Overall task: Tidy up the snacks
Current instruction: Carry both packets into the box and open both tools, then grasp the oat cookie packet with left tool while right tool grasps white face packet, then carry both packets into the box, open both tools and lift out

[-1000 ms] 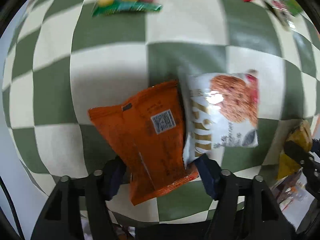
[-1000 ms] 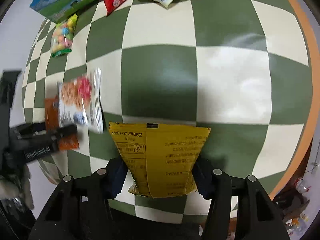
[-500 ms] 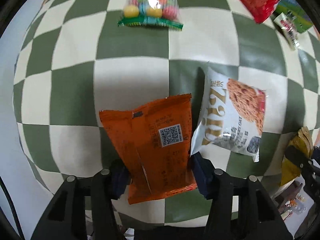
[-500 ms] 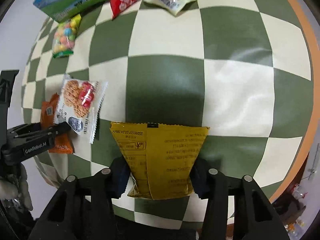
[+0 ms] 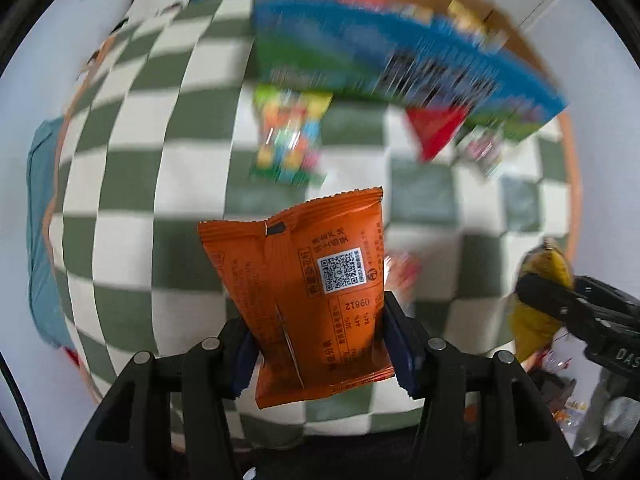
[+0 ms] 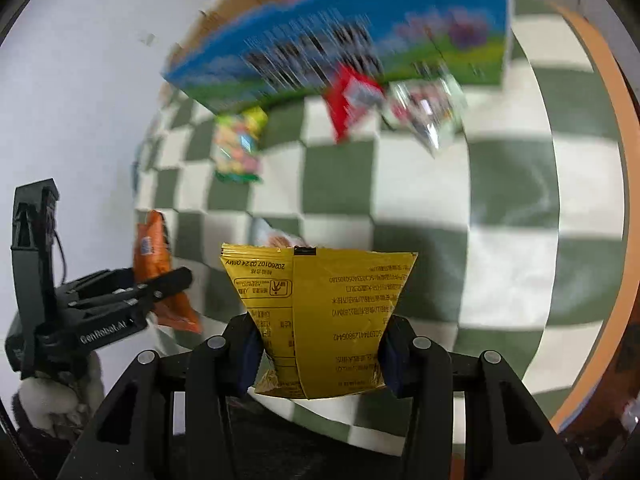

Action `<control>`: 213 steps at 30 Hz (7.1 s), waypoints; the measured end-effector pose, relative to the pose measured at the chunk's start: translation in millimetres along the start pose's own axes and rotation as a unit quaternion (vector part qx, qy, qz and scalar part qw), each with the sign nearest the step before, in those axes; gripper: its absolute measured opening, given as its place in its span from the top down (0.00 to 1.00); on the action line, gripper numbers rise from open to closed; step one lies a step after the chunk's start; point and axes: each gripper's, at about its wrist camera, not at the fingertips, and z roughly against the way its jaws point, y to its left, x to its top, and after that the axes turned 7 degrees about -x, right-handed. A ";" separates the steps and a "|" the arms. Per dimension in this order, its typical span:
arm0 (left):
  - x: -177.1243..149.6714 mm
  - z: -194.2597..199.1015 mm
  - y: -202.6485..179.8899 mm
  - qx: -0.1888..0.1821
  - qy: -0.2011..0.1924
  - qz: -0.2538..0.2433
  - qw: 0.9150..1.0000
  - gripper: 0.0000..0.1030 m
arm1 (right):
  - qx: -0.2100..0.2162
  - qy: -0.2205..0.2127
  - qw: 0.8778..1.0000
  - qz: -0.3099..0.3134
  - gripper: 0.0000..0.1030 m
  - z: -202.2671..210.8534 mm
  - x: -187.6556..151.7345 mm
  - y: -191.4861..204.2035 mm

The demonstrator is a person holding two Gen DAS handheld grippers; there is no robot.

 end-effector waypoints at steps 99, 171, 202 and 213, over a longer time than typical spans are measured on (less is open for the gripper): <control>66.6 -65.4 126.5 -0.091 0.036 0.173 0.980 0.15 | -0.130 -0.188 0.973 -0.027 0.40 56.7 19.0 2.2; 85.9 -135.7 30.9 0.016 0.035 -0.041 0.998 0.50 | -0.126 -0.069 0.990 -0.019 0.39 -77.1 4.9 -38.6; 332.4 6.3 49.4 0.040 -0.077 -0.070 0.994 0.51 | -0.064 -0.100 0.993 -0.024 0.39 -23.5 231.6 -17.5; 404.1 -65.4 93.4 0.091 0.000 -0.037 0.995 0.27 | -0.112 -0.013 0.992 -0.062 0.06 -79.4 272.5 -22.3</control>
